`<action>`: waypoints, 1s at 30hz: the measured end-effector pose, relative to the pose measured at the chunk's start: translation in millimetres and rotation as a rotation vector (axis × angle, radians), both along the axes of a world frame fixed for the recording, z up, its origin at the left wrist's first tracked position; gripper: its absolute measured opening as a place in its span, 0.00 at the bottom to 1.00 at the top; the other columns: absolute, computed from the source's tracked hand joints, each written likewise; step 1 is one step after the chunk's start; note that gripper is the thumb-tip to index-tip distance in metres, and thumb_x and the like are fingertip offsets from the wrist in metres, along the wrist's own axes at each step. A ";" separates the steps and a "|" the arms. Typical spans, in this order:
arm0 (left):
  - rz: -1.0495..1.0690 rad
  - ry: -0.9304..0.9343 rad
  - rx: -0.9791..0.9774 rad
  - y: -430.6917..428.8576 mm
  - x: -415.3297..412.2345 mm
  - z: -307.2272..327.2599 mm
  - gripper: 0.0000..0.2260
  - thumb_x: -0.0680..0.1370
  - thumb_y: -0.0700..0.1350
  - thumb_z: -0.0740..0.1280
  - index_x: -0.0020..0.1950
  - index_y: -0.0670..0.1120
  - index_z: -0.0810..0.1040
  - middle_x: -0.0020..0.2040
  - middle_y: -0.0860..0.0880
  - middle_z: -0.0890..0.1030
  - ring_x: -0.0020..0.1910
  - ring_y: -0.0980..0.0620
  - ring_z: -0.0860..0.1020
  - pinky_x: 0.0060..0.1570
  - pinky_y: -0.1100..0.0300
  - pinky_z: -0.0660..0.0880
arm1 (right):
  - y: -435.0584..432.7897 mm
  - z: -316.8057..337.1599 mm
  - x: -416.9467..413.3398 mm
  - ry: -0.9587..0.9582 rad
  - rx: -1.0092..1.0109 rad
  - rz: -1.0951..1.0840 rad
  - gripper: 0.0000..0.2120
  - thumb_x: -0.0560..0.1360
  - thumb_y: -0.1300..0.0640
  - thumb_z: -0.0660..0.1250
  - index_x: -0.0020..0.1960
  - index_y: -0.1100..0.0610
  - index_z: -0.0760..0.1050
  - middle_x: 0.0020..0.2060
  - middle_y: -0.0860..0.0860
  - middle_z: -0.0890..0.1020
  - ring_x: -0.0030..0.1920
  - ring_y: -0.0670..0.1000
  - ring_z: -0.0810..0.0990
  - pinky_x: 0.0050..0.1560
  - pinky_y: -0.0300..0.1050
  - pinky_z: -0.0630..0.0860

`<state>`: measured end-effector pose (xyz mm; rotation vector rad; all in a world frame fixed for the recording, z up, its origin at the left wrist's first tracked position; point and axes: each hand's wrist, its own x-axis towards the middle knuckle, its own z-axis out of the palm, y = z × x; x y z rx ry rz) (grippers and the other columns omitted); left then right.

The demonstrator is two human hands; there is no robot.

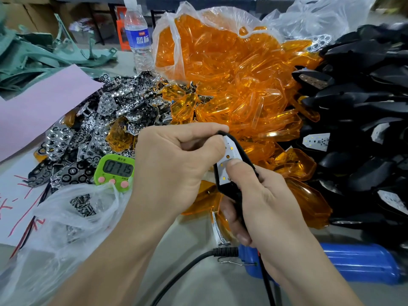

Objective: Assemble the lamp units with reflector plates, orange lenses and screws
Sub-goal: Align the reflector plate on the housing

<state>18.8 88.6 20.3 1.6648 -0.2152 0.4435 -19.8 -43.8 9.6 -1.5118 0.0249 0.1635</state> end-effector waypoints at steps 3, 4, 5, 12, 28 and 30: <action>-0.020 0.008 -0.008 -1.7 -1.3 0.3 0.12 0.74 0.37 0.72 0.45 0.54 0.88 0.38 0.55 0.88 0.38 0.57 0.86 0.35 0.64 0.81 | 1.7 -1.3 0.0 -0.016 0.037 -0.019 0.18 0.81 0.48 0.62 0.34 0.50 0.76 0.26 0.56 0.76 0.18 0.50 0.67 0.20 0.37 0.61; -0.026 0.012 -0.015 -2.0 -1.6 0.6 0.12 0.74 0.35 0.72 0.44 0.53 0.88 0.37 0.55 0.87 0.36 0.57 0.86 0.34 0.65 0.80 | 2.1 -2.1 0.3 -0.042 0.036 -0.021 0.17 0.82 0.49 0.62 0.35 0.51 0.77 0.26 0.55 0.77 0.18 0.50 0.68 0.20 0.37 0.61; -0.027 0.014 -0.017 -1.9 -1.9 0.6 0.13 0.74 0.35 0.72 0.44 0.53 0.88 0.37 0.54 0.87 0.35 0.56 0.86 0.33 0.65 0.80 | 2.5 -2.8 0.4 -0.064 0.036 -0.021 0.17 0.82 0.51 0.62 0.36 0.52 0.77 0.26 0.55 0.77 0.18 0.50 0.69 0.19 0.37 0.61; -0.019 0.027 0.001 -1.8 -1.1 1.2 0.11 0.72 0.39 0.72 0.43 0.55 0.88 0.38 0.54 0.88 0.38 0.55 0.86 0.38 0.59 0.83 | 0.2 -0.7 1.6 -0.028 0.043 -0.021 0.18 0.81 0.52 0.63 0.33 0.50 0.77 0.25 0.55 0.77 0.18 0.52 0.68 0.19 0.37 0.62; -0.056 0.174 0.000 -0.6 0.9 -2.2 0.09 0.73 0.42 0.71 0.46 0.53 0.89 0.39 0.50 0.88 0.40 0.44 0.86 0.43 0.44 0.84 | 1.3 -1.4 3.5 0.044 0.027 -0.019 0.17 0.81 0.51 0.62 0.34 0.49 0.78 0.27 0.57 0.77 0.19 0.51 0.67 0.19 0.36 0.62; -0.036 0.163 0.009 -0.3 1.5 -2.6 0.09 0.73 0.42 0.71 0.45 0.54 0.89 0.38 0.50 0.88 0.39 0.46 0.85 0.42 0.45 0.85 | 1.8 1.9 0.6 0.065 0.033 -0.006 0.18 0.80 0.49 0.61 0.34 0.53 0.77 0.27 0.57 0.77 0.19 0.51 0.67 0.19 0.36 0.62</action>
